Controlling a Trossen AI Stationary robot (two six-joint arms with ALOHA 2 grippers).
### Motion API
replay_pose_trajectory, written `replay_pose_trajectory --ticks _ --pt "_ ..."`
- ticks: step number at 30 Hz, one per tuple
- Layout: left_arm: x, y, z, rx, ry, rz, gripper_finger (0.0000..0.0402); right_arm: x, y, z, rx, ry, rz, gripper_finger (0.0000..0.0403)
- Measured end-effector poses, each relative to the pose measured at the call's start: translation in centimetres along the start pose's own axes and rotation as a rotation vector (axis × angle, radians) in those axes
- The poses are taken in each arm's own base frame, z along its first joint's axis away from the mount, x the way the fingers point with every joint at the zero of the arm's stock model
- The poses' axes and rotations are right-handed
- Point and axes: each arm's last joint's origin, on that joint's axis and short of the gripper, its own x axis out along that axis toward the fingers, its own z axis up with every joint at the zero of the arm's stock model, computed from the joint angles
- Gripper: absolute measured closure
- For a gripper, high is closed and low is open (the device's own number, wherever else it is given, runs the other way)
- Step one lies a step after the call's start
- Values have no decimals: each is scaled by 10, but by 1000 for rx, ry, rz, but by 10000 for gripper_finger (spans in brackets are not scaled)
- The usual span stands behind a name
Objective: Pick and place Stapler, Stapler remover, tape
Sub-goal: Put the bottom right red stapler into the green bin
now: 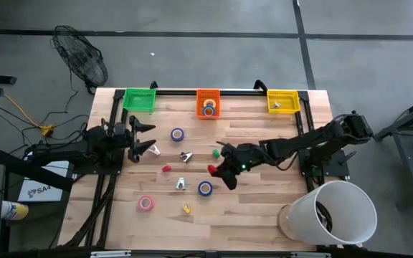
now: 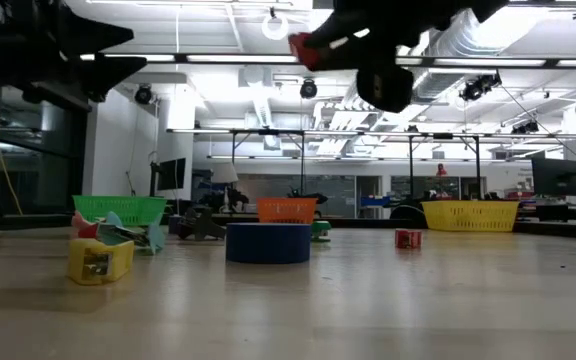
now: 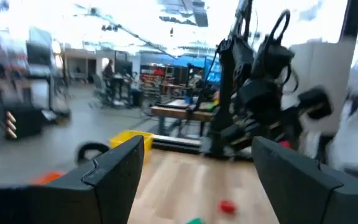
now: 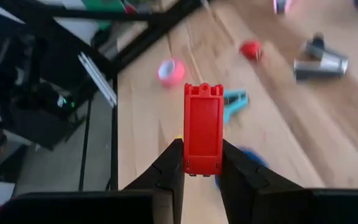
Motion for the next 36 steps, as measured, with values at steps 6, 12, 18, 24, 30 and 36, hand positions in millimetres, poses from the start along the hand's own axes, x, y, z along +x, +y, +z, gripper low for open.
replay_pose_trajectory --ticks 6,12,18,24,30,36 --pt "6 1 -7 -197 75 18 108 -1 -4 17 -70 -114 22 336" --pt "20 -1 -8 -240 60 -23 108 -6 -3 40 -142 -183 16 336" --pt "46 -7 0 -233 123 -83 108 -11 -3 60 -210 -236 4 336" --pt "94 -17 25 -159 180 -205 108 -14 -3 69 -285 -252 -14 336" --pt "142 -24 38 -133 214 -264 108 -14 -5 70 -323 -256 -27 336" --pt "171 -27 34 -151 262 -315 108 -14 -5 70 -362 -261 -40 336"
